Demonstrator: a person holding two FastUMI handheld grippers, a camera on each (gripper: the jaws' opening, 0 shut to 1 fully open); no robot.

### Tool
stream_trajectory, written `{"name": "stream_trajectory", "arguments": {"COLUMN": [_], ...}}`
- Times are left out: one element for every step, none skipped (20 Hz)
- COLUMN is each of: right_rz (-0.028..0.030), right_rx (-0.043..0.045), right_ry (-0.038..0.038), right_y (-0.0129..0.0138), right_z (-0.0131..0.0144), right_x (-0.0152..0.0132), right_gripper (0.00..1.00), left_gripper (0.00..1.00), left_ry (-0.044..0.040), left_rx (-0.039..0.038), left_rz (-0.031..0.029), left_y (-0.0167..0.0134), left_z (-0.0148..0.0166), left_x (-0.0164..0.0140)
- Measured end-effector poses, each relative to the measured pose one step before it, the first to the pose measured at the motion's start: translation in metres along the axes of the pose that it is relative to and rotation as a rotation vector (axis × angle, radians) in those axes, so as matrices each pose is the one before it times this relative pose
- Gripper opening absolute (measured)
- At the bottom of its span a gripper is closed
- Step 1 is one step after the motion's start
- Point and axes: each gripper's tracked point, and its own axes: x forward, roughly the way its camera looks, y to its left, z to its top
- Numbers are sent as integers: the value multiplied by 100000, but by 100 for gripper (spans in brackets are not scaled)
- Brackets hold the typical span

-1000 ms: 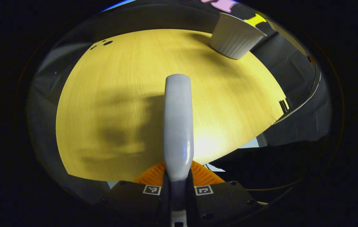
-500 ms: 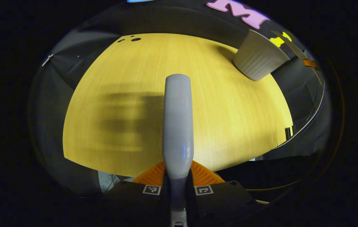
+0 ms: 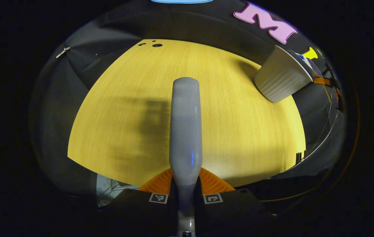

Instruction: Pick up the small broom and dustpan from the desktop, sweep the trash into the dustpan with the broom, and then empty the trash into the garbage bin.

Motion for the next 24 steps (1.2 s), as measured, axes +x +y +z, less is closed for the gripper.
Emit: {"name": "stream_trajectory", "arguments": {"right_rz": [-2815, -2480, -2052, -3383, -3329, -3657, -3528, -3672, -3925, -4500, -4660, -4138, -3175, -2501, -2124, -2019, -2190, -2425, -2848, -3419, -4010, -3245, -1747, -709], "right_rx": [-2087, -2520, -1896, -2106, -2088, -3058, -3577, -4384, -5115, -4125, -3586, -2604, -2009, -1165, -1840, -2315, -2990, -3512, -4174, -4974, -4679, -3390, -1377, -788], "right_ry": [-446, -1516, -1187, -305, -1101, -1103, -1066, -1343, -1019, -1132, -1059, -809, -513, -378, -256, -467, -556, -695, -839, -998, -1117, -630, -340, 84], "right_y": [-356, -298, -245, -362, -130, -142, -97, -243, -322, -256, 40, -55, -105, -68, -119, -88, -73, -59, -66, -159, -273, -186, 22, 51], "right_z": [42, 275, 44, -40, 156, 144, 75, 145, 73, 141, 118, 39, -98, 102, -145, 158, 161, 109, 176, 151, 92, 149, 33, -78], "right_x": [39, 129, 225, 159, 45, 86, 80, 102, -53, 49, 116, -74, 118, -87, 12, -77, 40, -20, 109, 64, -143, -221, 0, -20], "right_gripper": [33, 33, 33, 33, 33, 33, 33, 33, 33, 33, 33, 33, 33, 33, 33, 33, 33, 33, 33, 33, 33, 33, 33, 33], "left_gripper": [25, 25, 25, 25, 25, 25, 25, 25, 25, 25, 25, 25, 25, 25, 25, 25, 25, 25, 25, 25, 25, 25, 25, 25], "left_ry": [-376, 325, 521, 352, 145, -53, -367, -252, -188, -117, -9, -83, -361, -229, 34, 172, 430, 495, 453, 680, 640, 314, 38, -13], "left_rx": [-2390, -1901, -154, 1098, 1387, 1191, 830, 524, 430, 536, 488, 357, 363, 206, 220, 244, 308, 291, 295, 380, 600, 533, 178, -102], "left_rz": [-753, -1108, -309, 470, 338, -97, -277, -561, -294, -84, 94, -64, -384, -416, -349, -244, -117, -115, -285, -192, 633, 1383, 339, -350], "left_y": [-295, -143, 55, 201, -28, 7, 129, 59, 139, 44, 66, 22, -70, 139, 87, 8, 44, 21, 13, 64, 191, 5, -174, -163], "left_z": [-7, -104, 15, 70, 2, 7, 50, -27, -15, -26, -47, -40, 16, -22, -52, 5, -30, 8, 55, 72, 50, 91, -85, -76], "left_x": [4, 181, -28, -4, -43, 34, -42, 42, -55, -53, -138, -140, 4, 93, 5, 38, 34, -64, -91, -35, -105, 1, 113, -35]}}
